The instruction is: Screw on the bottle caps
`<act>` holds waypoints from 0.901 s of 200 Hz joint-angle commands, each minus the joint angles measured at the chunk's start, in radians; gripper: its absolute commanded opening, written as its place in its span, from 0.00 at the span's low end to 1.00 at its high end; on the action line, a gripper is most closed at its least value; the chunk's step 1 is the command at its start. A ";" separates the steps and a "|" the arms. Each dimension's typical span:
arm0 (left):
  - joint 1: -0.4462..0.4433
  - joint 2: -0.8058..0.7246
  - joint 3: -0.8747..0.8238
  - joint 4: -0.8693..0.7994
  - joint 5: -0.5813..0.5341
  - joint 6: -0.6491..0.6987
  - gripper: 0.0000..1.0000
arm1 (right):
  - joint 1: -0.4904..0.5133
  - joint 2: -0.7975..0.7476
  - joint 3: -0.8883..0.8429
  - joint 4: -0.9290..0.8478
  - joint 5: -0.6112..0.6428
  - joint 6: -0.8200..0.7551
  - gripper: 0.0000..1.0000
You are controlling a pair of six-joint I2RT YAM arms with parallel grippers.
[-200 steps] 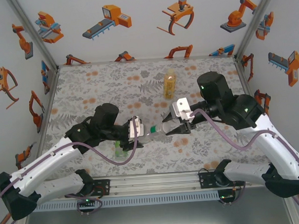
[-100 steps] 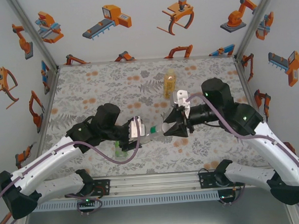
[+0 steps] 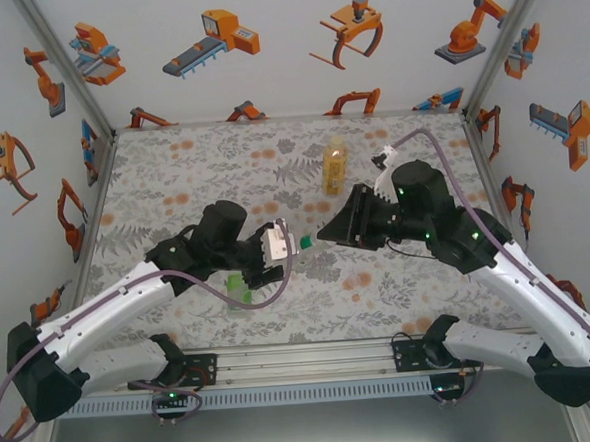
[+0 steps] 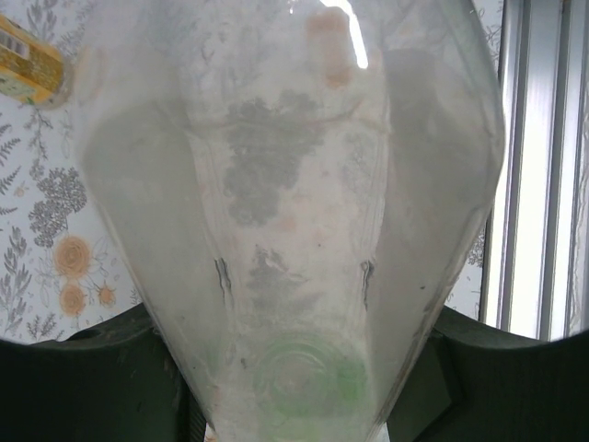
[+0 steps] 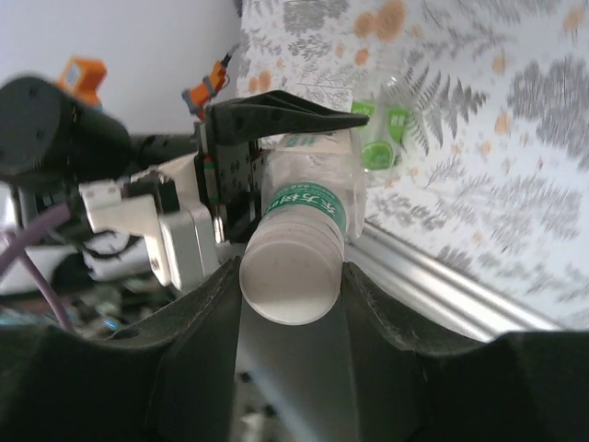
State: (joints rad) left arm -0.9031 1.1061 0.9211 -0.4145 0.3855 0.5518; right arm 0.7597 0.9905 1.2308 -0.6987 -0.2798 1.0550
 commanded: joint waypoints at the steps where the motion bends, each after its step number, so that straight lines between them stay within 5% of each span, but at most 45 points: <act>1: -0.019 0.003 0.057 0.205 0.082 0.011 0.00 | 0.015 0.028 -0.035 -0.078 -0.007 0.311 0.00; 21: -0.020 0.009 0.058 0.208 0.088 0.016 0.00 | 0.013 0.037 -0.011 -0.086 0.001 0.301 0.00; 53: -0.019 0.014 0.066 0.173 0.098 0.041 0.00 | 0.013 0.057 0.056 -0.118 0.044 0.202 0.18; 83: -0.019 0.010 0.064 0.136 0.110 0.052 0.00 | 0.001 0.068 0.137 -0.122 0.042 -0.037 0.58; 100: -0.019 -0.001 0.053 0.131 0.111 0.047 0.00 | -0.005 0.071 0.196 -0.138 0.051 -0.171 0.70; 139: -0.018 -0.024 0.046 0.105 0.120 0.042 0.00 | -0.010 0.049 0.259 -0.144 0.089 -0.539 0.72; 180: -0.020 -0.034 0.050 0.069 0.142 0.037 0.00 | -0.010 0.025 0.284 -0.127 -0.149 -1.055 0.68</act>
State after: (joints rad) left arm -0.9230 1.0931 0.9401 -0.3328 0.4797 0.5835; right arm 0.7540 1.0275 1.4731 -0.8169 -0.2588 0.4187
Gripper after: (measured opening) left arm 0.565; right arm 0.696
